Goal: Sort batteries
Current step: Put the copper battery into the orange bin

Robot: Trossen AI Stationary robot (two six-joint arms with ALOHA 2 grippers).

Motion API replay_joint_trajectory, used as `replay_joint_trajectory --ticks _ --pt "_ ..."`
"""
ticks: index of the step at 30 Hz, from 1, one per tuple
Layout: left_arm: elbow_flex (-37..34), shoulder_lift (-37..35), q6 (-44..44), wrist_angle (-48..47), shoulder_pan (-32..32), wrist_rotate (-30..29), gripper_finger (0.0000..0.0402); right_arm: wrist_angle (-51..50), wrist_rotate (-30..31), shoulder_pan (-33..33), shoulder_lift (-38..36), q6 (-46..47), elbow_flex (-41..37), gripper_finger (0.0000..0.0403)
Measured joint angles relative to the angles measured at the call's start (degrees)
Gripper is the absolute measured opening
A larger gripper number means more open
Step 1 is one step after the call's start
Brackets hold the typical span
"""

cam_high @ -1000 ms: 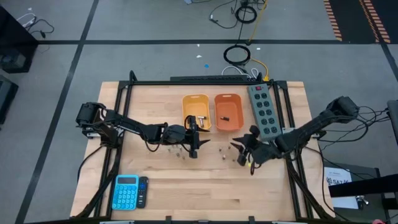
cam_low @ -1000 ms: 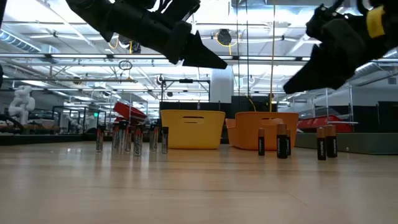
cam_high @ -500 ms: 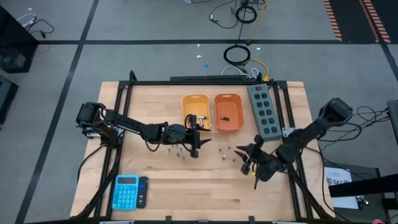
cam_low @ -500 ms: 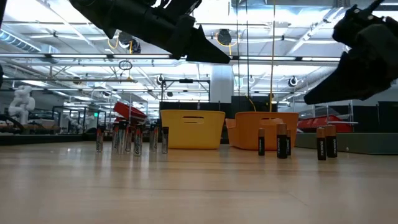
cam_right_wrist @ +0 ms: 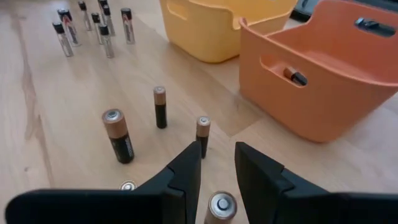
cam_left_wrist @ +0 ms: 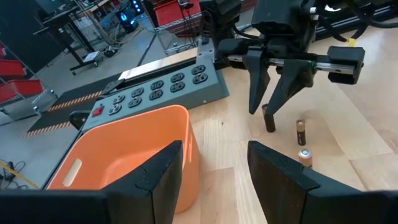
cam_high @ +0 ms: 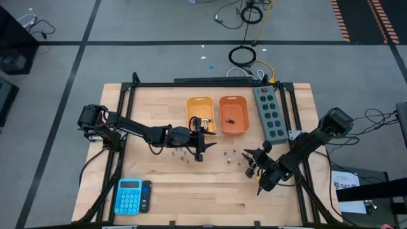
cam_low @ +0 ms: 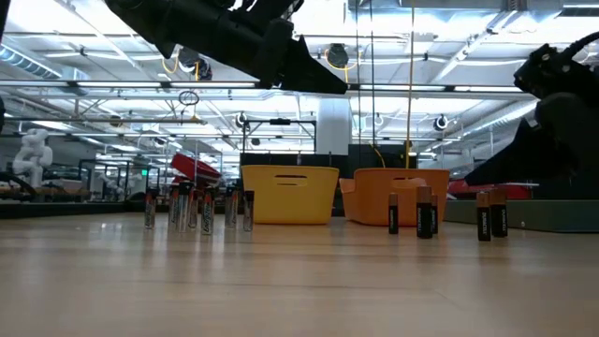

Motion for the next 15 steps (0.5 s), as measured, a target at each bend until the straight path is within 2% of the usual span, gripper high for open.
replay_joint_trajectory --ticks 11,15 --pt "0.0 0.0 0.0 -0.1 0.5 0.0 0.0191 -0.3 1.2 1.2 0.6 1.5 0.0 0.0091" --pt "0.0 0.0 0.0 -0.1 0.9 0.0 0.0191 -1.5 1.2 1.2 2.3 5.2 0.0 0.0091"
